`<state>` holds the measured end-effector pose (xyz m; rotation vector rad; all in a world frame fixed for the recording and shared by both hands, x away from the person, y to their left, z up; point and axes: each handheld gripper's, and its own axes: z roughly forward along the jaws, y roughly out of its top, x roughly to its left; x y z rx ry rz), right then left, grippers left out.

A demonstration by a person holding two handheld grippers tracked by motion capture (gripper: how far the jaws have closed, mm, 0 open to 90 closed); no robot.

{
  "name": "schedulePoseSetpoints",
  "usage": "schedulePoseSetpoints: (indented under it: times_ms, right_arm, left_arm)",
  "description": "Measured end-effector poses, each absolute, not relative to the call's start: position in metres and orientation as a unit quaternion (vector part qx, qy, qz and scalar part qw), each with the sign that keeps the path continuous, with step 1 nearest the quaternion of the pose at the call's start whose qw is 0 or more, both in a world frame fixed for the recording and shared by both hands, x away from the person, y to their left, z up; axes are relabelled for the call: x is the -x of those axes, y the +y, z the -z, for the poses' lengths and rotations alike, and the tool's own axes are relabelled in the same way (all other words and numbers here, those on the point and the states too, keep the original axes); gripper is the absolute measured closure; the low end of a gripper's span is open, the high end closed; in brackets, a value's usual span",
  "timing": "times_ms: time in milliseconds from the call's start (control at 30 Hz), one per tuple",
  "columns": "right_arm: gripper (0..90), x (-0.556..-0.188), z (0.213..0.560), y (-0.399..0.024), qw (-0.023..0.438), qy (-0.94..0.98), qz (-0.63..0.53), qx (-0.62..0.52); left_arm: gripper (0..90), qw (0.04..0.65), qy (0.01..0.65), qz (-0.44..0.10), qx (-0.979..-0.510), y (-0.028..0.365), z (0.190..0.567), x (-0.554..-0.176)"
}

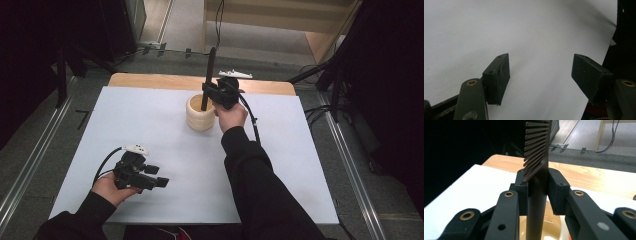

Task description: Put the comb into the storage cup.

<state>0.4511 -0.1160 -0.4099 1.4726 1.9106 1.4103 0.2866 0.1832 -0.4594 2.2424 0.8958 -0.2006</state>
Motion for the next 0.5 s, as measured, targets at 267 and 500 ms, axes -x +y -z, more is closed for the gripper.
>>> schedulePoseSetpoints:
  times_ms: [267,500]
  right_arm:
    - [69.7,-0.449,0.420,-0.113,0.171,0.681,-0.493,-0.514]
    - [69.7,-0.448,0.429,-0.111,0.169,0.687,-0.488,-0.511]
  left_arm:
    - [31.3,0.349,0.345,0.077,-0.868,0.183,0.459,-0.287]
    - [31.3,0.349,0.346,0.078,-0.867,0.183,0.460,-0.287]
